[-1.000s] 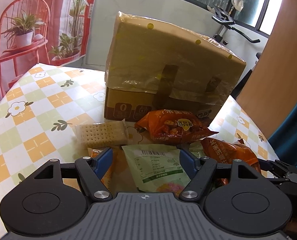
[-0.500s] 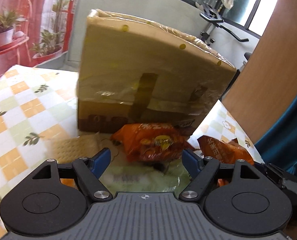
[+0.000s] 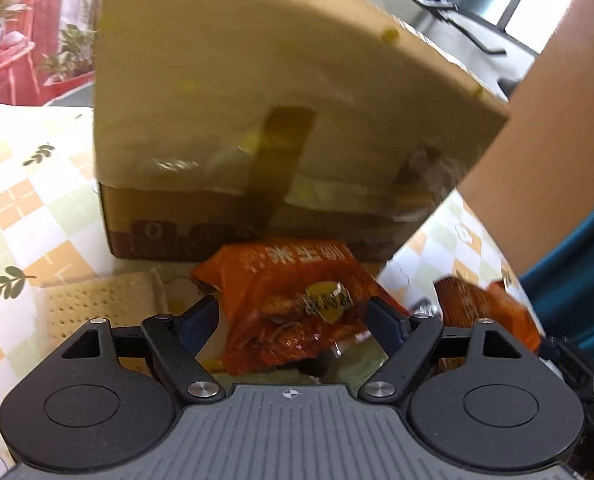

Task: Organize snacks
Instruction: 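Grasp the orange snack pack with the right gripper while the left gripper grasps another orange pack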

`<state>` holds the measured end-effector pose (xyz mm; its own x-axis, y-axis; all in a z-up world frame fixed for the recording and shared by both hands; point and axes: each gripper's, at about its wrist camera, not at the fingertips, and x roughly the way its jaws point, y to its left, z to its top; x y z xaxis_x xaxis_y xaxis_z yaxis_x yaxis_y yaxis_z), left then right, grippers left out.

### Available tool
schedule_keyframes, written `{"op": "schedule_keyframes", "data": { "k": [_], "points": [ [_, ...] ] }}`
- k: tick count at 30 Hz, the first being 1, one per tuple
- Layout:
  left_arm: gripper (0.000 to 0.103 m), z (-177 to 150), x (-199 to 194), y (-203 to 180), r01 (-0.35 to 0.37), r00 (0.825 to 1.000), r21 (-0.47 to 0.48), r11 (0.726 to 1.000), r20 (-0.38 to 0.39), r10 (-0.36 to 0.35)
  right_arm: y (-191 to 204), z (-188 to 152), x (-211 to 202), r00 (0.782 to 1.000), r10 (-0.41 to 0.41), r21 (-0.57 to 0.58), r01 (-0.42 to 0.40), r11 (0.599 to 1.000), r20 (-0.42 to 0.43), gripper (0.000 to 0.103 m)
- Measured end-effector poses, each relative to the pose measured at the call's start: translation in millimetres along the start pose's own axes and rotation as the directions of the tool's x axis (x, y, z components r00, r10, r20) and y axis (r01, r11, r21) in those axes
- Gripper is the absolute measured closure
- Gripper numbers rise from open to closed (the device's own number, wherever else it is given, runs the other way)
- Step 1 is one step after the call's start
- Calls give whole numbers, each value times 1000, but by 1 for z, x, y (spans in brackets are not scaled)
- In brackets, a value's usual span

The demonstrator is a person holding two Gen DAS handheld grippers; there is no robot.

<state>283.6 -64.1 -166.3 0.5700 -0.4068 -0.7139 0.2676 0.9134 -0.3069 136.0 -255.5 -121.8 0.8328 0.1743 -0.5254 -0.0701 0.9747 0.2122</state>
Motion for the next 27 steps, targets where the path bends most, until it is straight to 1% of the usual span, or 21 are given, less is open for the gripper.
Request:
{"op": "schedule_keyframes", "data": {
  "k": [4, 6, 10, 12, 15, 16, 17, 18, 19, 20, 21, 24, 27],
  "points": [
    [20, 4, 10, -2, -16, 1000, -7, 1000, -5, 16, -3, 1, 4, 1000, 2, 9, -2, 1000, -5, 25],
    [20, 5, 15, -6, -14, 1000, 20, 1000, -14, 14, -3, 1, 5, 1000, 2, 14, -2, 1000, -1, 25],
    [20, 6, 23, -17, -38, 999, 81, 996, -20, 40, -4, 0, 6, 1000, 6, 15, -6, 1000, -4, 25],
    [20, 6, 28, -17, -34, 999, 73, 997, -30, 37, -6, -1, 7, 1000, 3, 19, -3, 1000, -9, 25],
    [21, 9, 38, -10, -21, 997, 18, 1000, -74, 22, -7, -1, 8, 1000, 1, 26, -1, 1000, -13, 25],
    [23, 9, 36, -9, -18, 998, 9, 1000, -68, 19, -7, -1, 8, 1000, 2, 24, -2, 1000, -13, 25],
    [32, 9, 35, -8, -18, 998, 8, 1000, -60, 18, -6, 0, 7, 1000, 3, 22, -3, 1000, -12, 25],
    [43, 9, 33, -8, -17, 999, 13, 1000, -48, 17, -6, 0, 7, 1000, 4, 20, -4, 1000, -12, 25],
    [48, 9, 30, -7, -11, 999, 18, 1000, -33, 11, -6, 0, 7, 1000, 4, 20, -3, 1000, -12, 25],
    [56, 9, 26, -6, -4, 1000, 18, 1000, -23, 4, -6, 0, 7, 1000, 3, 21, -3, 1000, -11, 25],
    [61, 9, 24, -6, 1, 1000, 16, 1000, -16, 0, -6, 1, 7, 1000, 2, 21, -2, 1000, -11, 25],
    [69, 8, 15, -6, 17, 1000, 22, 1000, 3, -17, -6, 2, 6, 1000, 0, 19, 0, 1000, -6, 25],
    [75, 5, 7, -9, 17, 999, 51, 999, 28, -19, -4, 3, 3, 1000, 2, 15, -2, 1000, 5, 25]
  ]
}}
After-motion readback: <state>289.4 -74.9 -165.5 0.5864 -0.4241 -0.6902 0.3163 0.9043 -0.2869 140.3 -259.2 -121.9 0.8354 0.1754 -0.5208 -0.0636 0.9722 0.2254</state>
